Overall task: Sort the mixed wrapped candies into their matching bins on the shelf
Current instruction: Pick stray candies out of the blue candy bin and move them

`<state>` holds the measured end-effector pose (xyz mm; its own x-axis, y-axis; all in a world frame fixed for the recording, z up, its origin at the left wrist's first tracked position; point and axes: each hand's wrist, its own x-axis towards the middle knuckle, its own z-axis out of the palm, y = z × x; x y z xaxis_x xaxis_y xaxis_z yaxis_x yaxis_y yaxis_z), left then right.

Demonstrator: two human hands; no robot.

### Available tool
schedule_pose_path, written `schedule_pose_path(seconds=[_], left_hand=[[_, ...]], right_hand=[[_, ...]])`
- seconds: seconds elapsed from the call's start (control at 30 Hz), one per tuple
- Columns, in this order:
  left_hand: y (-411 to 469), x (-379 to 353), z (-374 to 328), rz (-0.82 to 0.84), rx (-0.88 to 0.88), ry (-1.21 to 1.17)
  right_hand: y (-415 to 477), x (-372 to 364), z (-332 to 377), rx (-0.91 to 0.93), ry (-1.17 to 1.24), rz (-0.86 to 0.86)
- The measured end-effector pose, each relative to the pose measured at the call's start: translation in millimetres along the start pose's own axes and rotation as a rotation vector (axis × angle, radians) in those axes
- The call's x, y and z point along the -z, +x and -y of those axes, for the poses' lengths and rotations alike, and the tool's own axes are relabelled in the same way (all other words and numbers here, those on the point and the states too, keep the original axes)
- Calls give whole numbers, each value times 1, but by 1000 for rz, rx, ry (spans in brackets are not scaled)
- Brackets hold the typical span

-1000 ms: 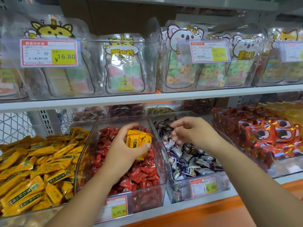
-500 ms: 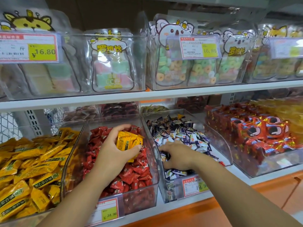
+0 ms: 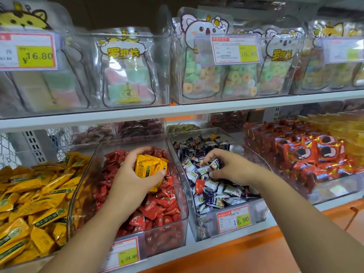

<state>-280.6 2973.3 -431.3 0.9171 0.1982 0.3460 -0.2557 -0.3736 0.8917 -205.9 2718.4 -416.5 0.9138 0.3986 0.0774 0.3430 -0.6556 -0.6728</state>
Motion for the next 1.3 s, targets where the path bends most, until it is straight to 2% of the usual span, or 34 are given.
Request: schedule_pose_path(seconds=[0.1,0.2,0.33,0.4,0.5,0.57,0.67,0.73,0.87,1.03,1.17,1.3], left_hand=[[0,-1,0,2,2,-7],[0,-1,0,7,3,-7],[-1,0,-1,4,6,-8],[-2,1,-1,3,2,-4],[-2,1,0,7,-7,-1],[-2,1,0,10,-12,4],[-1,0,1,10,-14,6],[1,-1,3,5,-12,7],[2,0,5,-3,-10,7],[2,-1,6,1,-15,9],[2,-2,5,3,-17,16],[2,-1,7,1,-14,21]], right_hand=[[0,3,9,60,-137,-35],[4,-14,20,146,-291,54],[10,-44,17,107,-584,117],[13,-43,15,87,-545,106],[12,-30,20,62,-271,70],[10,-23,28,66,-115,-4],[18,-32,36,76,-34,-162],[28,-43,35,63,-82,-174],[41,-52,31,-1,-272,-28],[42,-51,27,-31,-301,27],[45,-61,28,-49,-456,89],[44,-59,28,-53,-420,70]])
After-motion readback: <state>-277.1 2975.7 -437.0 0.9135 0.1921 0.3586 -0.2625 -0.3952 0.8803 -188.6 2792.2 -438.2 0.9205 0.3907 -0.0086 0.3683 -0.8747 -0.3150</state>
